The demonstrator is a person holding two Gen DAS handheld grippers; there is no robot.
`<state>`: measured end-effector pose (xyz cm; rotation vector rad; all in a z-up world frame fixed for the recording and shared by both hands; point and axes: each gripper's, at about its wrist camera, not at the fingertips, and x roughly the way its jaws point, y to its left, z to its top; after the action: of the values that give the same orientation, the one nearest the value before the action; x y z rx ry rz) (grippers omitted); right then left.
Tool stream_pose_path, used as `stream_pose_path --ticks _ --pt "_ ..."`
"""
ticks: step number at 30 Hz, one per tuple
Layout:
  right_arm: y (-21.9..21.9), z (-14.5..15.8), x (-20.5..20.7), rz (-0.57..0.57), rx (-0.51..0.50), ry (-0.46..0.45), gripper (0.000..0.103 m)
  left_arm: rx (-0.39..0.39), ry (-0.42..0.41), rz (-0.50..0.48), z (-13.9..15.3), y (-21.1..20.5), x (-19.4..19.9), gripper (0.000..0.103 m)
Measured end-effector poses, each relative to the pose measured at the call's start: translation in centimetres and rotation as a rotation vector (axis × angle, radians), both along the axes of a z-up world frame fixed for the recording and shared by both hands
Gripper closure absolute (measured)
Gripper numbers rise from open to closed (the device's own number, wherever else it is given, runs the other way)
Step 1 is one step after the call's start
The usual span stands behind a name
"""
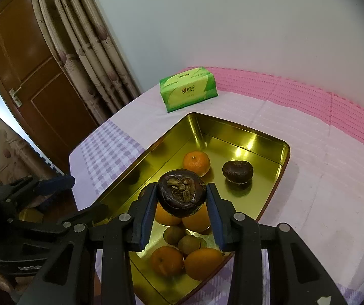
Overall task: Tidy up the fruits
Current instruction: 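Lower the dark fruit into the tin and open the right gripper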
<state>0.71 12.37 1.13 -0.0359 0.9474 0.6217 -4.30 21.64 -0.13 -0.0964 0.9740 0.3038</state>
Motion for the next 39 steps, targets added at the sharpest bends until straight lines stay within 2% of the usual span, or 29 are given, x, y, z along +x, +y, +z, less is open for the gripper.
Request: stream_pose_path --ticks 7,17,39 --pt "0.0 -0.4 0.5 -0.014 0.004 0.010 0.066 0.037 0.008 -0.011 -0.1 -0.5 0.0 0.024" --pt "0.2 -0.8 0.8 -0.020 0.006 0.015 0.066 -0.003 0.017 -0.001 -0.5 -0.1 0.0 0.024" --pt "0.5 -0.7 1.1 -0.020 0.000 -0.006 0.065 0.036 0.024 -0.005 -0.5 -0.3 0.3 0.024"
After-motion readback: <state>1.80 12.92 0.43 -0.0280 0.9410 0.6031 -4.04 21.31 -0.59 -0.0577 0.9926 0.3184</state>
